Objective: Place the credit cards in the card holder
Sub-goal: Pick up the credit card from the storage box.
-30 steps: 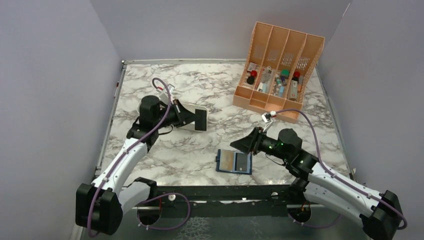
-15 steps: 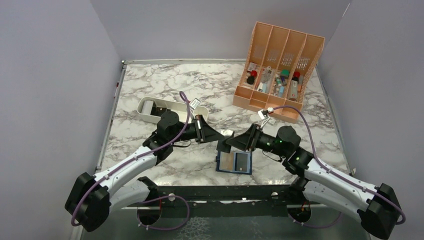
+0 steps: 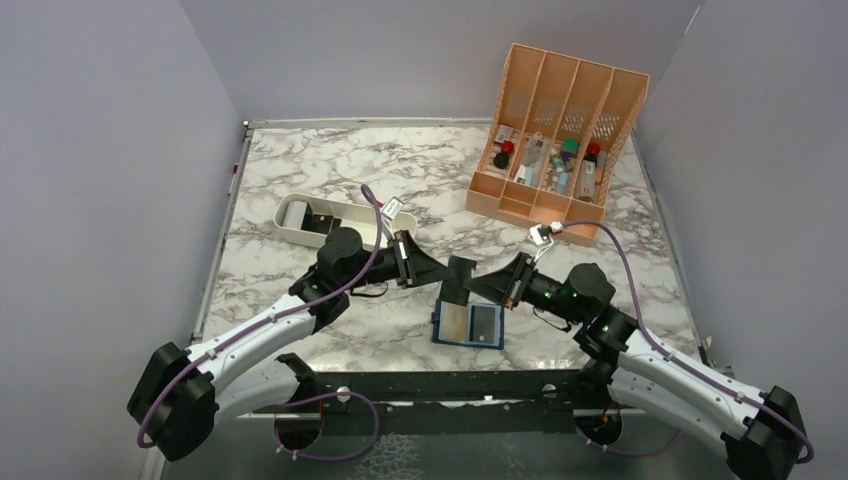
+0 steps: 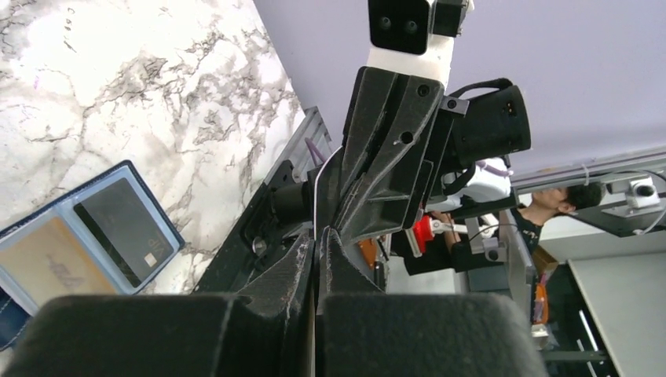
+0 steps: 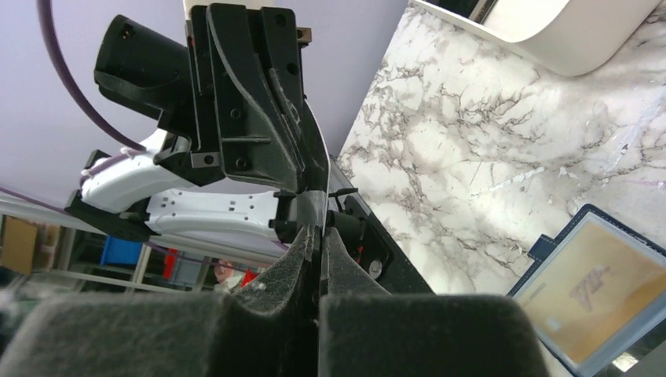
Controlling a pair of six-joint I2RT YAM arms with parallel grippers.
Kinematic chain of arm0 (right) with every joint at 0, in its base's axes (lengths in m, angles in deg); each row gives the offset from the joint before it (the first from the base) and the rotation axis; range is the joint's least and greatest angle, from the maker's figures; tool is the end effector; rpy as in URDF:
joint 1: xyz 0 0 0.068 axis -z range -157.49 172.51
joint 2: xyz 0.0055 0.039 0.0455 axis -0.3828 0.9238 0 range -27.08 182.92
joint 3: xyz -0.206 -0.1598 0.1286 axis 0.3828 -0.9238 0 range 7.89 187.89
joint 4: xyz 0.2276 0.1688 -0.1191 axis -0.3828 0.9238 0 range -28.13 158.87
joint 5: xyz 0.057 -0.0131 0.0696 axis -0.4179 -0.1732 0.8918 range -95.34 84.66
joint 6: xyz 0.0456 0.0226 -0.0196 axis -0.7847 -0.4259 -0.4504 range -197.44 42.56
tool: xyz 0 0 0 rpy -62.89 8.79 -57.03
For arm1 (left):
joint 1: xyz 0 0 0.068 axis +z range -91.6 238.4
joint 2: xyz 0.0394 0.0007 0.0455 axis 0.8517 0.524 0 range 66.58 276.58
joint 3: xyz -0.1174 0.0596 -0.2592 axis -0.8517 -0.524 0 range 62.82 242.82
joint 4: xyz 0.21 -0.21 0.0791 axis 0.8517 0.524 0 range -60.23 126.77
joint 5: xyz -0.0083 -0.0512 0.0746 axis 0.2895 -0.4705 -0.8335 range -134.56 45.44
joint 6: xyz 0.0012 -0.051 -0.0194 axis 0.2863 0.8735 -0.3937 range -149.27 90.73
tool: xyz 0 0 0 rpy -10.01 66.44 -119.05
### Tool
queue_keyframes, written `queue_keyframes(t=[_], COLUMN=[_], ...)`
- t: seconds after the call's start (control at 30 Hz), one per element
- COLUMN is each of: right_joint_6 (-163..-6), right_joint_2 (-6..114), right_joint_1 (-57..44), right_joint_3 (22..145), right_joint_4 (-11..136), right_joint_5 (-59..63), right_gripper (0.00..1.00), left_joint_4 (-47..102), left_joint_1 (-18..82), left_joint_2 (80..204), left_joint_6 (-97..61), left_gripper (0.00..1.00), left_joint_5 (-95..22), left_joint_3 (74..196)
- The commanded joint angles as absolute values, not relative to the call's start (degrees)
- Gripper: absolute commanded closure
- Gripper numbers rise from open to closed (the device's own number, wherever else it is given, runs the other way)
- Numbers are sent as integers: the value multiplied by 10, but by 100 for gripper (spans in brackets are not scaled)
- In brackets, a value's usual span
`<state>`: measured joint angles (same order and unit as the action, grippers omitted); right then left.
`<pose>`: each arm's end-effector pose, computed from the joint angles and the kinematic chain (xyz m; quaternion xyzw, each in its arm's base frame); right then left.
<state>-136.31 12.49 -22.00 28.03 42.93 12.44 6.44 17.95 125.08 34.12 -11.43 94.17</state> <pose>0.1403 0.1537 0.2515 -0.0202 0.7097 0.6139 0.3451 0.1889 -0.1873 0.2668 0.0517 0.7247 -0.6439 0.2400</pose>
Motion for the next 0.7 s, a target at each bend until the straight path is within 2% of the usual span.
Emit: queue_keyframes(t=[0.0, 0.1, 0.17, 0.37, 0.67], right_joint_6=[-1367, -1354, -1342, -1313, -1304], right_joint_2=[104, 93, 88, 80, 112], right_joint_1=[-222, -222, -222, -222, -222], right_joint_3=[271, 264, 259, 239, 233], right_joint_4=[432, 469, 497, 575, 667], right_joint_5=[116, 104, 100, 84, 12], right_gripper=[99, 99, 99, 99, 99], left_joint_4=[49, 71, 113, 278, 304], left_joint_1=[169, 169, 169, 169, 164], left_joint_2=[1248, 1241, 1245, 1276, 1329], left_joint_6=[334, 318, 293, 186, 137], left_gripper=[89, 64, 56, 54, 59], left_joint_5=[-153, -185, -204, -290, -311], left_joint_3=[930, 912, 911, 958, 939])
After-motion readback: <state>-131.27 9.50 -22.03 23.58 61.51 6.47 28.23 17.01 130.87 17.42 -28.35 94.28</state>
